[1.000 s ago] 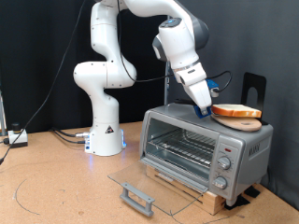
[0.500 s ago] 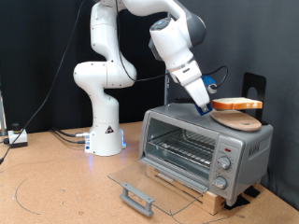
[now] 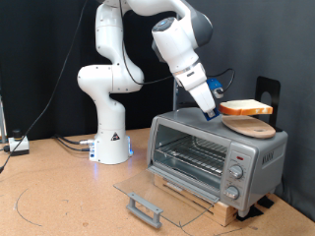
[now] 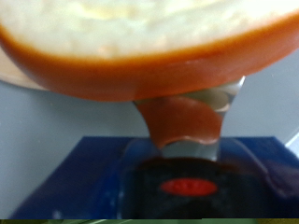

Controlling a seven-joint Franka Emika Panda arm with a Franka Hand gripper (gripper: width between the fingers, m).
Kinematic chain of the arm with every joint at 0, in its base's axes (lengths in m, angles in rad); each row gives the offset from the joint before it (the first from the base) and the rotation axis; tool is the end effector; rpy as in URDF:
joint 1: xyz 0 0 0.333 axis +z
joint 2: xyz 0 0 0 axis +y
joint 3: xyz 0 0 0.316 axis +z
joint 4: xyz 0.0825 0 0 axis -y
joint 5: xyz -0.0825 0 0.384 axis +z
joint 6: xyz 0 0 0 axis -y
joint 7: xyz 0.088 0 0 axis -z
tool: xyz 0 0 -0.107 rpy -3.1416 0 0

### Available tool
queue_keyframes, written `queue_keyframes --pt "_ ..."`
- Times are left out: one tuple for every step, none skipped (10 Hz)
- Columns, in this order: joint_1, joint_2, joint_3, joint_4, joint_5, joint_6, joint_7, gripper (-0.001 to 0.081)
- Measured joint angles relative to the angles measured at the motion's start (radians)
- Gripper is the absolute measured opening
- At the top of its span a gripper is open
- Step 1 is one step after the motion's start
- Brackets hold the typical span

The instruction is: Make a piece of toast with the oven

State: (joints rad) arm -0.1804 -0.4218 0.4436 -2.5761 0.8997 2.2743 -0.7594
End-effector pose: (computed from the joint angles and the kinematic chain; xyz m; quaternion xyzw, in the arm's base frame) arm 0.4019 0.1268 0.4045 -0.9404 -0.2079 -0.1276 0.2372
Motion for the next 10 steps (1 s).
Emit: queue_keyframes --pt "-0.005 -0.002 -0.017 -0.003 -0.007 -0.009 -0.015 0.0397" --pt "-0.018 -0.006 -0.045 -0.005 -0.026 -0.033 -0.045 0.0397" --pt "-0.034 -0.010 -0.076 -0.007 -0.053 -0.062 -0.075 0.0397" --pt "-0.050 -0.014 -0.104 -0.008 -0.084 -0.088 -0.102 0.0397" --pt "-0.068 -0.019 -0.131 -0.009 -0.120 -0.117 -0.128 0.0397" --pt "-0.086 -0.024 -0.158 -0.009 -0.154 -0.147 -0.155 0.0397" --pt "-0.103 -0.030 -0.185 -0.010 -0.180 -0.174 -0.178 0.0397" --pt "-0.122 -0.035 -0.209 -0.011 -0.200 -0.184 -0.192 0.0397" --pt "-0.132 -0.037 -0.218 -0.013 -0.205 -0.189 -0.201 0.0397" --pt "-0.132 -0.035 -0.217 -0.013 -0.205 -0.189 -0.201 0.0397"
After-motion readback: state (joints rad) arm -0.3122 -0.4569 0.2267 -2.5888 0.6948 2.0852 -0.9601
